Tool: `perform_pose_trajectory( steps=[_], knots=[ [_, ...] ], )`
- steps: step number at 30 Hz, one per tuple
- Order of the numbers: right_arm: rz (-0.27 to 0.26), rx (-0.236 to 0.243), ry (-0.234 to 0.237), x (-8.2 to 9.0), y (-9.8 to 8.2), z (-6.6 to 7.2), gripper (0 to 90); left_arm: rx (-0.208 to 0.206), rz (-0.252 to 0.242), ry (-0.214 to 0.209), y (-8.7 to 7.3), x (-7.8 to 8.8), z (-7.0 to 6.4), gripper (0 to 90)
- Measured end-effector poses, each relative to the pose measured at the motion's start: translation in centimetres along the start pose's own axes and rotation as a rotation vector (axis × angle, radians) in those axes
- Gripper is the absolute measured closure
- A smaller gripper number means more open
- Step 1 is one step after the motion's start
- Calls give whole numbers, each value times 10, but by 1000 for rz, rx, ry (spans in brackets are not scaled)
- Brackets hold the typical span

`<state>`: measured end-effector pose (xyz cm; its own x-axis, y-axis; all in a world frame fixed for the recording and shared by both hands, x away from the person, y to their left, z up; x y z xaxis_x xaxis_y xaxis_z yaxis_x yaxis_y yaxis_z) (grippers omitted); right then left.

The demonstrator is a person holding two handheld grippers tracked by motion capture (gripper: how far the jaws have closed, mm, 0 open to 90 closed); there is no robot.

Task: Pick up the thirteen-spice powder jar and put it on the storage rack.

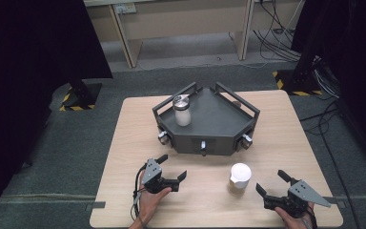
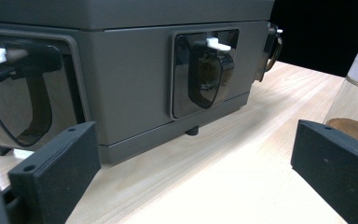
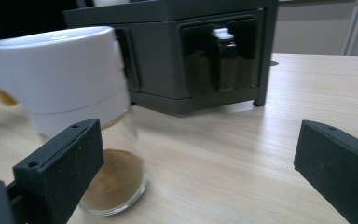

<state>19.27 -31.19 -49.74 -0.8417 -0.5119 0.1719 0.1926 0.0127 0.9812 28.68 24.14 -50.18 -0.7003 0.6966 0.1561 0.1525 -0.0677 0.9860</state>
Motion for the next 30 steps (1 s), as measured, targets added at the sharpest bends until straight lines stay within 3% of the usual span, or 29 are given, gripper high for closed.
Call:
perform_pose_trajectory(
  steps=[11,30],
  knots=[
    [13,44,68,-3,1,14,18,7,2,0,-1,0,0,10],
    [26,89,144,-19,4,26,12,12,5,3,-2,-1,0,11]
  ],
)
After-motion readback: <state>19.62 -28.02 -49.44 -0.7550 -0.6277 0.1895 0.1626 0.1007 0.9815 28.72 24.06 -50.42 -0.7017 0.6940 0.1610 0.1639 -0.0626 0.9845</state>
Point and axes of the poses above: each handheld gripper's, and its own axes: x roughly backward along the jaws, y roughly out of its top, z roughly to its left, the point moved 4 cm from there along -x, roughly forward along the jaws, and after that the axes turned 2 degrees about -z, right-handed, at the moved point
